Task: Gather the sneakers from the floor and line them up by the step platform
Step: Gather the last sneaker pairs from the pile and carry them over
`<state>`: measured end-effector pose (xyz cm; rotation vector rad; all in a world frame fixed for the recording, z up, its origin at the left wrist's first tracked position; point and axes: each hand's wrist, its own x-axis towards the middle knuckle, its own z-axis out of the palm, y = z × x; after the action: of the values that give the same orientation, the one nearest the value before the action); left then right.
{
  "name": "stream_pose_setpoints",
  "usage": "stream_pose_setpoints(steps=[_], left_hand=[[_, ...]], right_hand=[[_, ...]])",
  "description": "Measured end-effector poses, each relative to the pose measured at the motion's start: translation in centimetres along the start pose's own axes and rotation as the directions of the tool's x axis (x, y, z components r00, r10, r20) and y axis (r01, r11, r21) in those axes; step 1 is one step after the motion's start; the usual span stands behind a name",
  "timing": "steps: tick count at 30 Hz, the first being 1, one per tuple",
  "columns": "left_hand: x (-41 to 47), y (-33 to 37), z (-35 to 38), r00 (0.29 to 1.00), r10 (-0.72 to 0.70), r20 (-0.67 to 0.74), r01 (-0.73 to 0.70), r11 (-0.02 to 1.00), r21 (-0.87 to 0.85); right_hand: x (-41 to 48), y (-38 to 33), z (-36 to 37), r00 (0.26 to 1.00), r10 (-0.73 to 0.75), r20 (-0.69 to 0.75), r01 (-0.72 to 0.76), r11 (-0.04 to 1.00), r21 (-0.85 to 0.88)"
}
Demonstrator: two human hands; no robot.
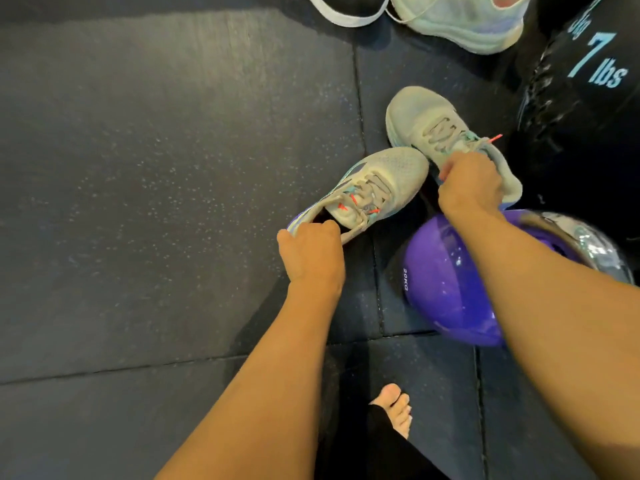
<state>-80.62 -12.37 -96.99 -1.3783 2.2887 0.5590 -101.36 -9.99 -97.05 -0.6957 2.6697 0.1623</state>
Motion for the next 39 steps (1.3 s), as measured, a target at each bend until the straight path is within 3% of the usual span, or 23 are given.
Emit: stream_pose_setpoints(steps=[4, 7, 10, 12, 14, 16, 18, 19, 20, 23, 25, 27, 29, 33, 39], left_hand=[[-0.4, -2.1, -0.9, 0.999, -0.036, -0.041, 0.033, 0.998, -0.059], [-1.0, -4.6, -1.1, 0.981, -0.059, -0.185, 0.033, 0.99, -0.141], [-1.7, -6.6, -1.5, 0.918, -0.267, -0.292, 0.139, 0.909, -0.393], [-1.9, -7.5, -1.9, 0.845, -0.491, -0.213, 0.244, 0.707, -0.663], [-1.8, -9.0, -2.4, 0.772, -0.634, -0.036, 0.272, 0.381, -0.884], [-2.2, -11.0, -2.4, 0.75, -0.643, 0.157, 0.222, 0.021, -0.975], [-3.0, -12.4, -2.1, 0.775, -0.535, 0.337, 0.17, -0.337, -0.926], [-3.5, -12.9, -1.6, 0.773, -0.507, 0.381, 0.179, -0.402, -0.898], [-3.9, -13.2, -1.1, 0.756, -0.517, 0.401, 0.221, -0.375, -0.9], [-4.8, -13.1, 0.0, 0.744, -0.585, 0.323, 0.437, 0.06, -0.898], [-5.3, -12.7, 0.2, 0.78, -0.527, 0.336, 0.523, 0.256, -0.813], [-5.5, -12.4, 0.0, 0.809, -0.46, 0.366, 0.545, 0.355, -0.759], [-5.6, -12.6, -0.3, 0.826, -0.439, 0.355, 0.538, 0.422, -0.73], [-6.1, -12.5, -1.7, 0.872, -0.427, 0.237, 0.471, 0.605, -0.642], [-8.5, -12.7, -10.1, 0.883, -0.407, 0.235, 0.469, 0.736, -0.488]], right_hand=[[-1.4, -1.9, -1.2, 0.991, -0.126, -0.048, 0.128, 0.991, 0.042], [-3.1, -4.9, -2.1, 0.964, -0.238, -0.116, 0.251, 0.961, 0.116], [-5.5, -8.7, -2.3, 0.938, -0.286, -0.197, 0.327, 0.918, 0.223], [-7.6, -11.1, -2.0, 0.946, -0.261, -0.192, 0.315, 0.88, 0.357], [-9.6, -12.7, -1.0, 0.972, -0.203, -0.119, 0.235, 0.854, 0.465], [-11.5, -13.5, 0.6, 0.975, -0.222, -0.011, 0.202, 0.861, 0.466], [-13.0, -13.6, 2.2, 0.956, -0.29, 0.052, 0.238, 0.864, 0.445], [-13.7, -13.5, 2.9, 0.946, -0.317, 0.064, 0.257, 0.857, 0.447], [-14.4, -13.2, 3.4, 0.939, -0.337, 0.064, 0.274, 0.849, 0.452], [-16.1, -12.4, 4.6, 0.924, -0.381, 0.03, 0.345, 0.864, 0.367], [-16.8, -11.7, 5.2, 0.886, -0.458, 0.077, 0.447, 0.886, 0.125], [-16.9, -11.1, 5.7, 0.826, -0.518, 0.221, 0.55, 0.826, -0.121], [-16.5, -10.9, 6.0, 0.785, -0.523, 0.331, 0.602, 0.77, -0.211], [-15.6, -11.7, 4.6, 0.745, -0.543, 0.387, 0.635, 0.755, -0.163], [-17.9, -16.5, -4.7, 0.702, -0.648, 0.295, 0.696, 0.713, -0.089]])
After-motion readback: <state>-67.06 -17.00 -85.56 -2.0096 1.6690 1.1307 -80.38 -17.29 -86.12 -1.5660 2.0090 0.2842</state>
